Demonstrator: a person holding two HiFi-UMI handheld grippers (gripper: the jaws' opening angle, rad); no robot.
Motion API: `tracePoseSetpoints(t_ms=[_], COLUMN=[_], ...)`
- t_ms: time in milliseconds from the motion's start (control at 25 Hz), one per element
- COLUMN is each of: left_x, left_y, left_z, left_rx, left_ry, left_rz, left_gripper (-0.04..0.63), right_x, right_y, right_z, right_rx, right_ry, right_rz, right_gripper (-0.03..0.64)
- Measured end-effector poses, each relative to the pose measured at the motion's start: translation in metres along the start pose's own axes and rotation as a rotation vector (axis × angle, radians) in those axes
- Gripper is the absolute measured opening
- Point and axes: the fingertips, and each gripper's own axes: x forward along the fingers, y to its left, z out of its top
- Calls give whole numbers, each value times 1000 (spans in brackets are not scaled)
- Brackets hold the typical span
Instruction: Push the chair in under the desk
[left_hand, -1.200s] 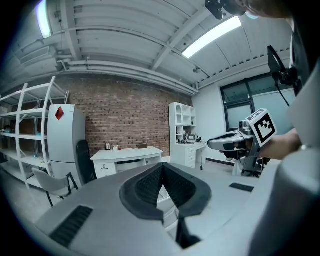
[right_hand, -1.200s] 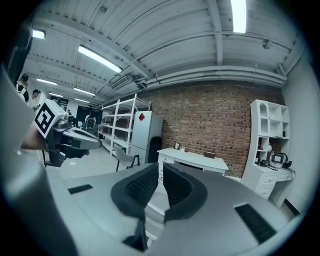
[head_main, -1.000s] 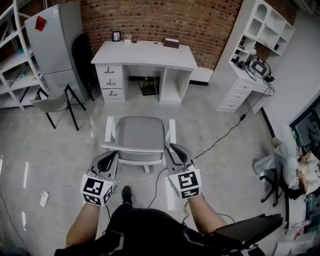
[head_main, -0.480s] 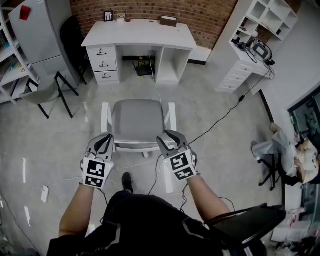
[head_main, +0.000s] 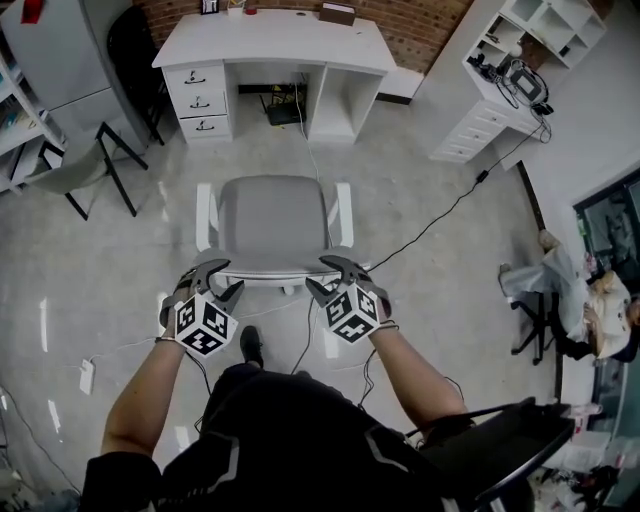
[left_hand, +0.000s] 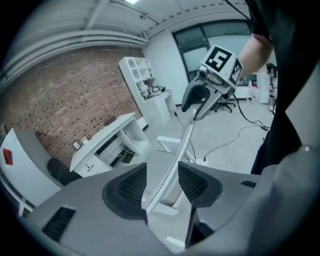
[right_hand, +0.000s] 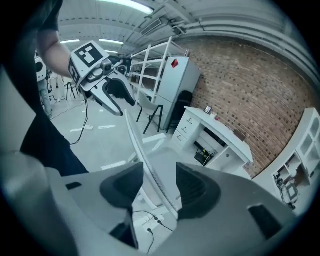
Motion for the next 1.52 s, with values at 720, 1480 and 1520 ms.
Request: tracePoseSetpoints(t_ms=[720, 1480, 1520], left_x=[69, 75, 74], left_y=[-20, -22, -22], left_z=[-42, -58, -59], left_rx=[313, 452, 450], left_ry=[252, 393, 397], left_rz=[-103, -162, -169], left_gripper=[191, 92, 91], right_x=[64, 78, 78], right_y=[14, 20, 20], right_z=[-46, -58, -57], right_rx=[-294, -451, -451], right_ry=[227, 303, 304], right_rz=[53, 80, 82], right_gripper=[215, 103, 103])
